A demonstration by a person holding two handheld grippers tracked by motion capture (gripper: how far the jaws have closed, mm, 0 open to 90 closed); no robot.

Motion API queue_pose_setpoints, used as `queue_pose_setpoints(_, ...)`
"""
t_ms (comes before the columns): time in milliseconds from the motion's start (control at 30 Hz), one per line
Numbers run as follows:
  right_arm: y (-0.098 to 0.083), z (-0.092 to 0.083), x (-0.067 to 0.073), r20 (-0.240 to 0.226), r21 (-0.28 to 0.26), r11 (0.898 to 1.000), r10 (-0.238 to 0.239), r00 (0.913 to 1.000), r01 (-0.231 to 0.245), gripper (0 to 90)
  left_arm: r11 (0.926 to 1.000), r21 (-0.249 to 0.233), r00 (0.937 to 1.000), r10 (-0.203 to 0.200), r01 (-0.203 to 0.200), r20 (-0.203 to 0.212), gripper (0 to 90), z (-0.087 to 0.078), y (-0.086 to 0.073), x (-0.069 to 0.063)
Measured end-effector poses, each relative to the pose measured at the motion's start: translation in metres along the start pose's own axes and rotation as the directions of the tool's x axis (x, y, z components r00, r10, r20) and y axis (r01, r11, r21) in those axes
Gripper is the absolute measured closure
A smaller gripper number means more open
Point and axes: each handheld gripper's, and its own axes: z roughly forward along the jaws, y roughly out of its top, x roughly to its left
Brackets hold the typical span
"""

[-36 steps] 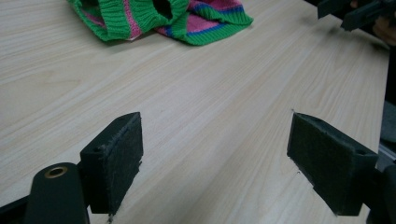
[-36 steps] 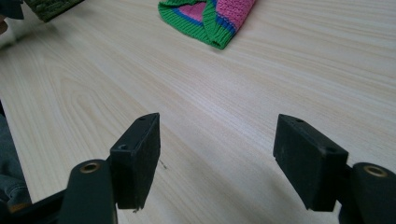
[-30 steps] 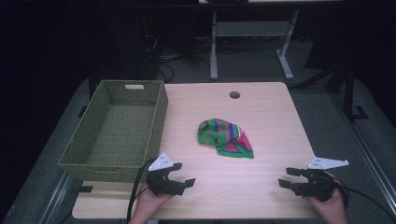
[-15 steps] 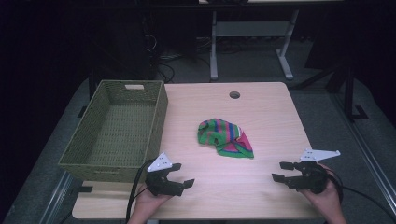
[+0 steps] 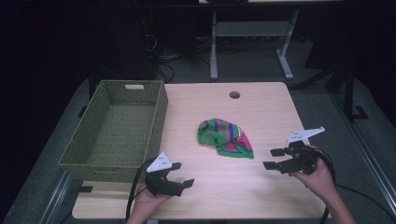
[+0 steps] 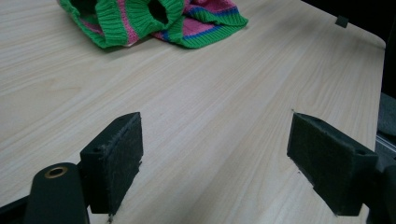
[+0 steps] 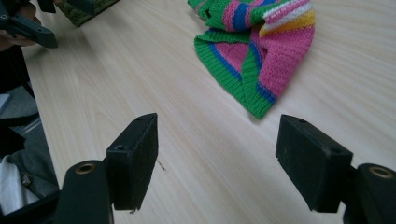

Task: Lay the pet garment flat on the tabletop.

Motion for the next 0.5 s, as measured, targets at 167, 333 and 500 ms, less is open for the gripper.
queue_pose_setpoints(167, 0.014, 0.005, -0.003, -0.015, 0.013, 1.000, 0.006, 0.9999, -0.006, 28.0, 1.0000, -0.003, 1.0000, -0.002, 0.002, -0.004, 18.1, -0.001, 0.000, 0.002)
queue_pose_setpoints(333, 0.027, 0.010, -0.007, -0.036, 0.020, 1.000, 0.000, 0.9994, 0.000, 27.8, 1.0000, -0.001, 1.0000, 0.004, -0.004, -0.008, 18.1, 0.001, 0.000, 0.002)
queue_pose_setpoints(500, 0.038, 0.014, -0.008, -0.051, 0.037, 0.999, -0.001, 0.9987, 0.003, 27.8, 1.0000, -0.004, 1.0000, 0.002, -0.002, -0.004, 18.1, 0.000, 0.000, 0.002)
